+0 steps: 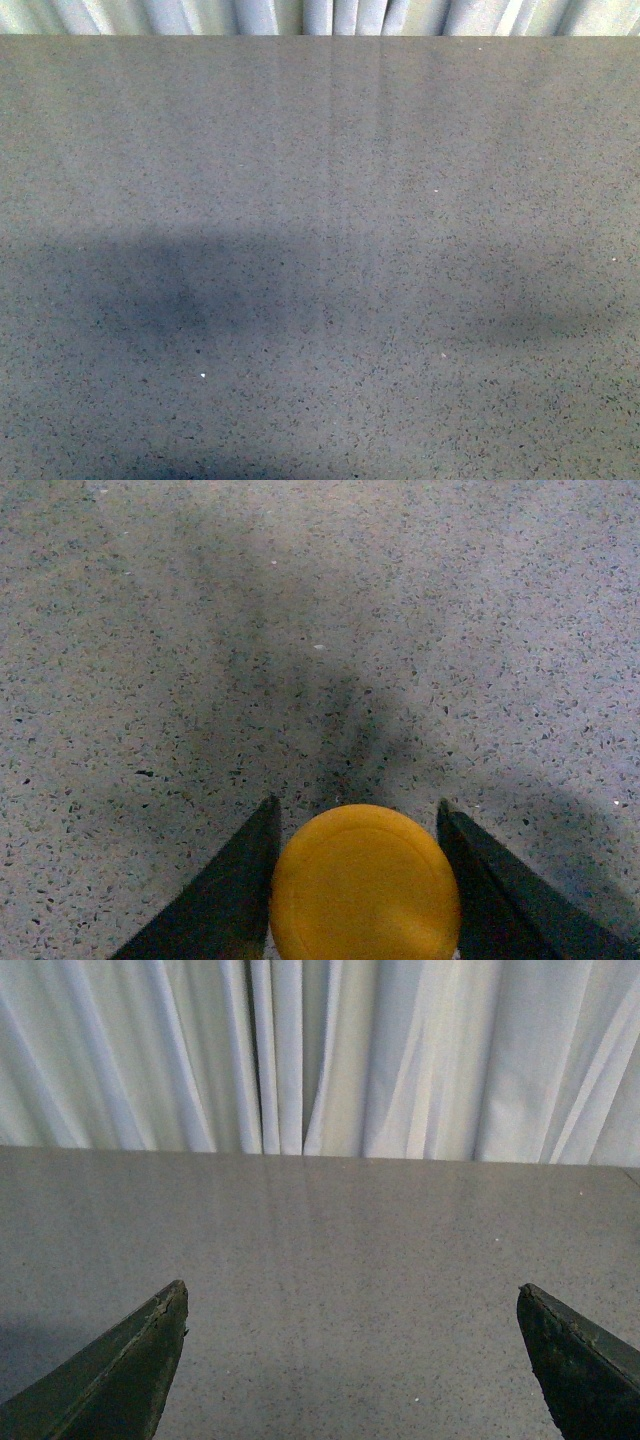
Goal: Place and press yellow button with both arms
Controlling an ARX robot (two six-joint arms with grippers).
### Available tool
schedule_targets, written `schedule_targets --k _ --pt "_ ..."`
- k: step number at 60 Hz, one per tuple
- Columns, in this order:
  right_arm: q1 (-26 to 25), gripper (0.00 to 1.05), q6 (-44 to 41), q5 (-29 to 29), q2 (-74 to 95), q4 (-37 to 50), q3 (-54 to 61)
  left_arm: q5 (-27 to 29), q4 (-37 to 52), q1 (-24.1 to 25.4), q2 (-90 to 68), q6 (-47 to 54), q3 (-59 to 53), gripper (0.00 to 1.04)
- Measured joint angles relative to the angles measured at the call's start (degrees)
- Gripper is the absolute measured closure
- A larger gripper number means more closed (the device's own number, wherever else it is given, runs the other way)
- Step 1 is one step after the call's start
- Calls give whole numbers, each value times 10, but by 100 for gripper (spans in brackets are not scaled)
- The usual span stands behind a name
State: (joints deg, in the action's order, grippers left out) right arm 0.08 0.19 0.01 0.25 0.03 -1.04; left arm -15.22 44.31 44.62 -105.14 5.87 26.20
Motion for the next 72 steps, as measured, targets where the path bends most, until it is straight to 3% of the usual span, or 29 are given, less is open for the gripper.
schedule_targets --k 6,31,41,48,56,67,72 --pt "0 9 0 0 0 0 0 0 1 -2 0 0 0 69" --pt "0 9 0 0 0 0 0 -21 -42 -6 54 -6 6 70" --pt "0 9 0 0 0 0 0 -16 -90 -42 132 -17 36 70" --pt "0 9 0 0 0 0 0 -4 -127 -124 204 -31 47 70" --pt "0 9 0 0 0 0 0 28 -138 -258 245 -52 44 70" --pt "0 9 0 0 0 0 0 97 -98 -458 209 -87 28 70" --pt "0 9 0 0 0 0 0 126 -75 -523 172 -95 26 70"
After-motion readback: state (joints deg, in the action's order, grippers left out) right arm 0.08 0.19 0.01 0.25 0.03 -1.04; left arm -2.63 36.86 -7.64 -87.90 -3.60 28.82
